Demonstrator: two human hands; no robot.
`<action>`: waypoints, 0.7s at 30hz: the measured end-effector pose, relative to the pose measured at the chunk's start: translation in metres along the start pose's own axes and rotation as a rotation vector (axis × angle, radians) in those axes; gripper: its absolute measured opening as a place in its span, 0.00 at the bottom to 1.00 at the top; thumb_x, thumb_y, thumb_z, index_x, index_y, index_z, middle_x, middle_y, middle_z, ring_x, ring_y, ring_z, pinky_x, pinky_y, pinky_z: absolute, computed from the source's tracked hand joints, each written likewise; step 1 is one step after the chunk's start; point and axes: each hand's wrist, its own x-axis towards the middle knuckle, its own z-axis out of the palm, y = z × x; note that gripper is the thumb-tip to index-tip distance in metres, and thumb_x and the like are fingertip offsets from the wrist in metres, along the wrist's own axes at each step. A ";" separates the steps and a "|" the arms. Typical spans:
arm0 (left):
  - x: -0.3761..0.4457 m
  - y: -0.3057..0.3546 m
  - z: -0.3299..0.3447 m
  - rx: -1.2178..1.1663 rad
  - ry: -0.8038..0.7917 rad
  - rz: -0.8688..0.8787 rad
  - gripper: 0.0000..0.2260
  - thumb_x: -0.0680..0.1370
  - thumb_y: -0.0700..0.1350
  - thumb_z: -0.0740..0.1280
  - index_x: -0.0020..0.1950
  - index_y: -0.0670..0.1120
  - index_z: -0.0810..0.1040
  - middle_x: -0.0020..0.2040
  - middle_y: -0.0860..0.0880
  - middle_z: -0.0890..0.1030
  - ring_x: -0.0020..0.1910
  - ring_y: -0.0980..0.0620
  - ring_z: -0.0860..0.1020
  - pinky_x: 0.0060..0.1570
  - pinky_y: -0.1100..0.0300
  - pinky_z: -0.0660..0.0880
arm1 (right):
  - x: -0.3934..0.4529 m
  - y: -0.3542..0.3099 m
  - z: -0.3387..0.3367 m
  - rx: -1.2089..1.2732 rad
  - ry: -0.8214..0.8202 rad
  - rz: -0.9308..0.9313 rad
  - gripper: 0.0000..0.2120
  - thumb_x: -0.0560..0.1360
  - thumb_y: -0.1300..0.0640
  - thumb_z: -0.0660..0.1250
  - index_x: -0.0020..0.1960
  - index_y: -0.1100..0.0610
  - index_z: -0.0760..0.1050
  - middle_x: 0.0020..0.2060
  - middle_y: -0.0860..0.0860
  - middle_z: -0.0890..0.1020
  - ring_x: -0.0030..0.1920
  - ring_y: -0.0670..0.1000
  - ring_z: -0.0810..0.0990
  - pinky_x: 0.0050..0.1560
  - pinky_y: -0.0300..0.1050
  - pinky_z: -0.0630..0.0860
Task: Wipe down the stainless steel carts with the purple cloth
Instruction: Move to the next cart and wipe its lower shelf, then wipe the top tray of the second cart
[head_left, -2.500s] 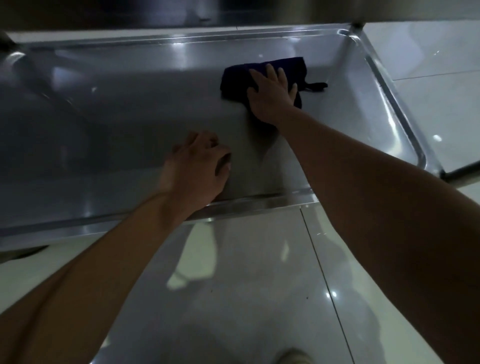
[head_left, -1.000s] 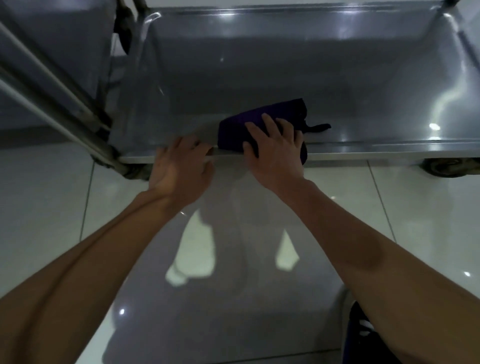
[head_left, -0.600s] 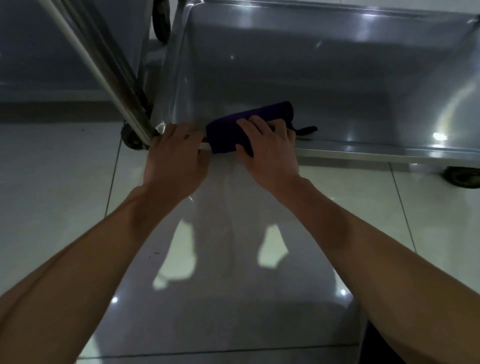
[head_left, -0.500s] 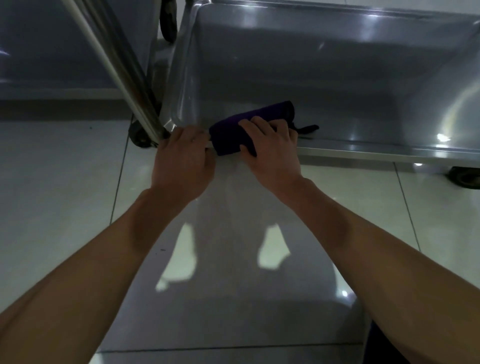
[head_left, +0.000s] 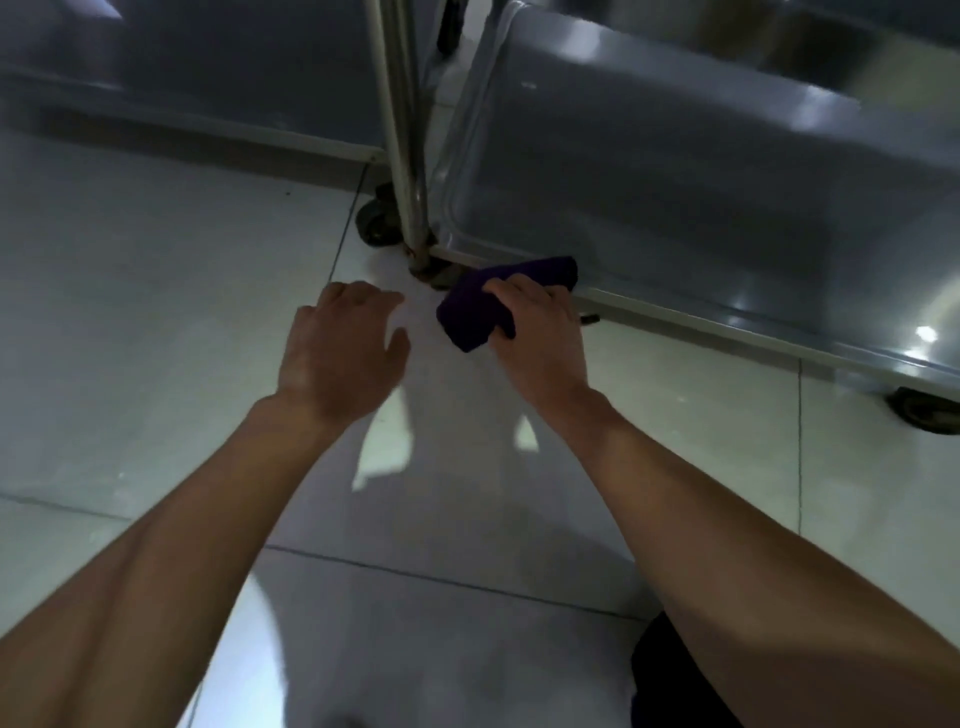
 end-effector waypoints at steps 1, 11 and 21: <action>-0.014 -0.003 -0.013 0.009 -0.041 -0.023 0.20 0.81 0.51 0.61 0.73 0.50 0.73 0.69 0.46 0.76 0.69 0.43 0.69 0.65 0.46 0.69 | -0.013 -0.010 -0.007 0.045 -0.029 0.012 0.25 0.75 0.59 0.64 0.71 0.48 0.71 0.67 0.46 0.74 0.64 0.57 0.70 0.63 0.56 0.71; -0.161 0.026 -0.232 -0.005 -0.258 -0.015 0.21 0.83 0.52 0.59 0.75 0.49 0.70 0.72 0.47 0.73 0.71 0.45 0.68 0.67 0.47 0.69 | -0.169 -0.134 -0.204 0.291 -0.041 0.105 0.23 0.74 0.64 0.66 0.68 0.54 0.76 0.60 0.51 0.81 0.58 0.59 0.78 0.58 0.53 0.75; -0.270 0.102 -0.474 -0.166 -0.188 -0.004 0.18 0.83 0.50 0.62 0.72 0.48 0.74 0.70 0.46 0.75 0.68 0.44 0.71 0.65 0.46 0.70 | -0.283 -0.249 -0.456 0.336 0.016 0.055 0.22 0.74 0.61 0.69 0.68 0.53 0.76 0.63 0.49 0.80 0.60 0.56 0.76 0.64 0.48 0.71</action>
